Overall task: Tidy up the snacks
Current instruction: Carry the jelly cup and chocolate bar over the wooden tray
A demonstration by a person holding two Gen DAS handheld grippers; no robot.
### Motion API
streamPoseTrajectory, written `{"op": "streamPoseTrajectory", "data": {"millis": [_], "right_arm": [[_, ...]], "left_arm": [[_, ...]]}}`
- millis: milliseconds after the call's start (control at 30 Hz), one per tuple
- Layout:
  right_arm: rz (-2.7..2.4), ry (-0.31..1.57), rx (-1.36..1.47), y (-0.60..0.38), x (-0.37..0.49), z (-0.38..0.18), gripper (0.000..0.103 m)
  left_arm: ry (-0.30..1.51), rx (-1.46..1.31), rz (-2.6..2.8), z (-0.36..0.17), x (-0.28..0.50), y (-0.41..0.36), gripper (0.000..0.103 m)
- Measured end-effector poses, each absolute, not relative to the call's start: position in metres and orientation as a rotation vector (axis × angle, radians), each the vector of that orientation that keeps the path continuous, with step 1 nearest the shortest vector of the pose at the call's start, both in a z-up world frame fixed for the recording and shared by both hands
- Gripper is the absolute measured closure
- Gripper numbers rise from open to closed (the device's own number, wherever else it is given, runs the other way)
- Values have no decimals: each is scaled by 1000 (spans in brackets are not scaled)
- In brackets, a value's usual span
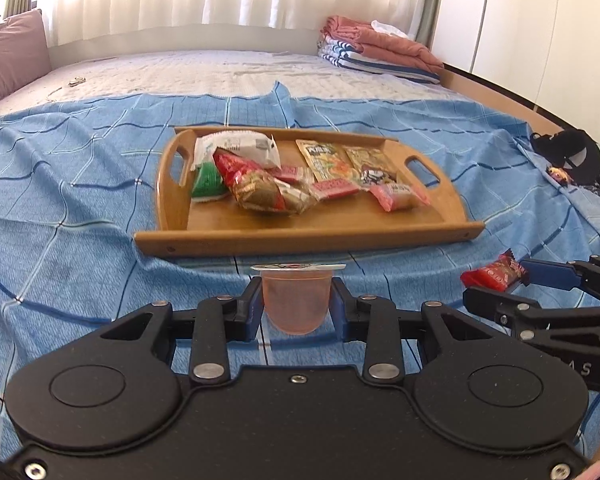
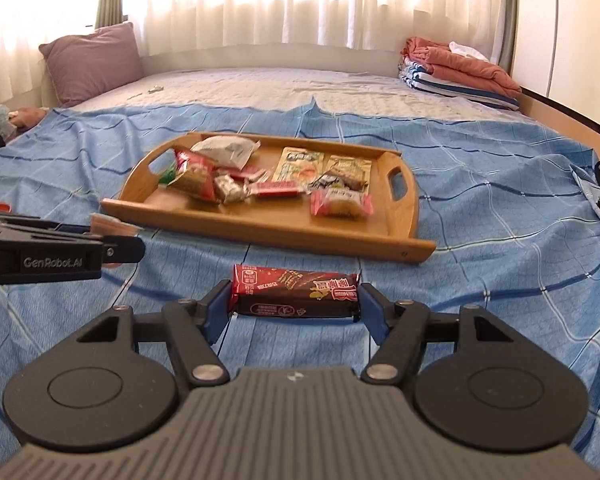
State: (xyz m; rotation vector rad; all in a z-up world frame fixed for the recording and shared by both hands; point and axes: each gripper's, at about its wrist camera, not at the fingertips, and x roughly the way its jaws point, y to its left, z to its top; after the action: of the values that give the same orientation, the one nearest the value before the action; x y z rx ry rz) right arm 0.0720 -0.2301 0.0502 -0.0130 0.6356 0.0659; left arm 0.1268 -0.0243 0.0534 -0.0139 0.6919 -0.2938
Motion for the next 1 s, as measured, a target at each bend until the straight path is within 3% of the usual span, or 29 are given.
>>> {"op": "streamPoseTrajectory", "data": {"millis": [433,1000], "right_arm": [[24,630,15,-249,133,73,34],[62,775,85,-234,222,34,34]], "left_arm": [[688,-73,-244,67,186,-5,70],[730,-43,-187,42,255,-6,70]]}}
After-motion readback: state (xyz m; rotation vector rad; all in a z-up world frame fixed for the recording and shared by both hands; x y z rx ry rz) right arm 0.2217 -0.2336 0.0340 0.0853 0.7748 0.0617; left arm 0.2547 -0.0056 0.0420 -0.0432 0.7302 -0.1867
